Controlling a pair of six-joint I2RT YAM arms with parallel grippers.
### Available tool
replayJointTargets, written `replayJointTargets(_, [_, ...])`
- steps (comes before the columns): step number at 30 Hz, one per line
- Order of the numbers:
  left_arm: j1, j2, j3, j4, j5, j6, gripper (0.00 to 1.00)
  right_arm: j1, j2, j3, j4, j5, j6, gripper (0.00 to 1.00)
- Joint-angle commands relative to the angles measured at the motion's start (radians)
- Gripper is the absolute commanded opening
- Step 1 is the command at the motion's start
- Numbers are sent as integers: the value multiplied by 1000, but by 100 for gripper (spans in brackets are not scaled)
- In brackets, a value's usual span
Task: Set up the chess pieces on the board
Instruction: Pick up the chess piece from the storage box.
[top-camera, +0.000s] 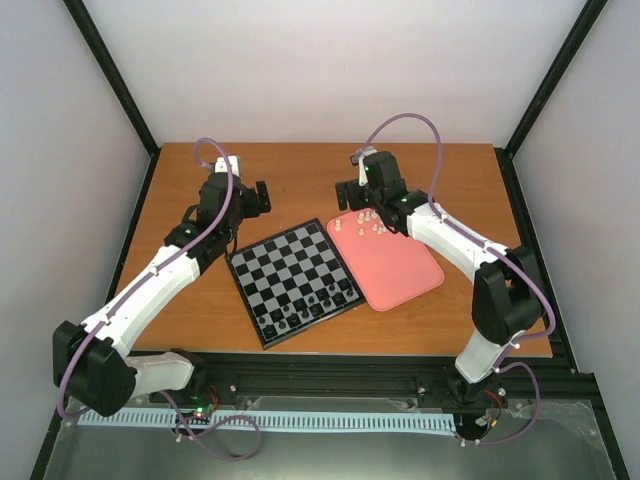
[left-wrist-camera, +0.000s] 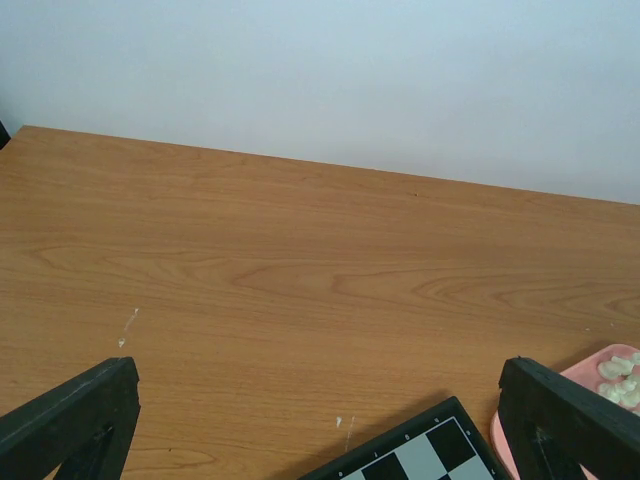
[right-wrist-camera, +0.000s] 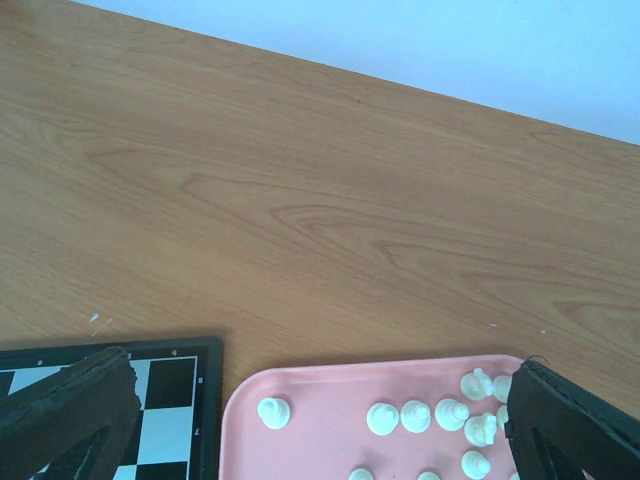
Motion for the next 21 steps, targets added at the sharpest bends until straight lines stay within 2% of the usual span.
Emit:
replayJointTargets(1, [-8, -16, 5, 16, -17, 17, 100, 0, -27, -3, 11, 34, 6, 100])
replayJointTargets(7, [-9, -23, 2, 14, -24, 19, 100, 0, -13, 9, 5, 28, -4, 100])
replayJointTargets(12, [-8, -24, 0, 14, -25, 19, 100, 0, 57, 108, -61, -3, -27, 96])
replayJointTargets(14, [-9, -25, 0, 14, -27, 21, 100, 0, 100, 155, -93, -24, -33, 88])
replayJointTargets(15, [-8, -26, 0, 15, -27, 21, 100, 0, 123, 179, -111, -33, -36, 79])
replayJointTargets(18, [-8, -27, 1, 16, -26, 21, 100, 0, 208, 242, -161, -65, -42, 63])
replayJointTargets(21, [-8, -27, -1, 19, -24, 21, 100, 0, 282, 282, -198, -74, -45, 51])
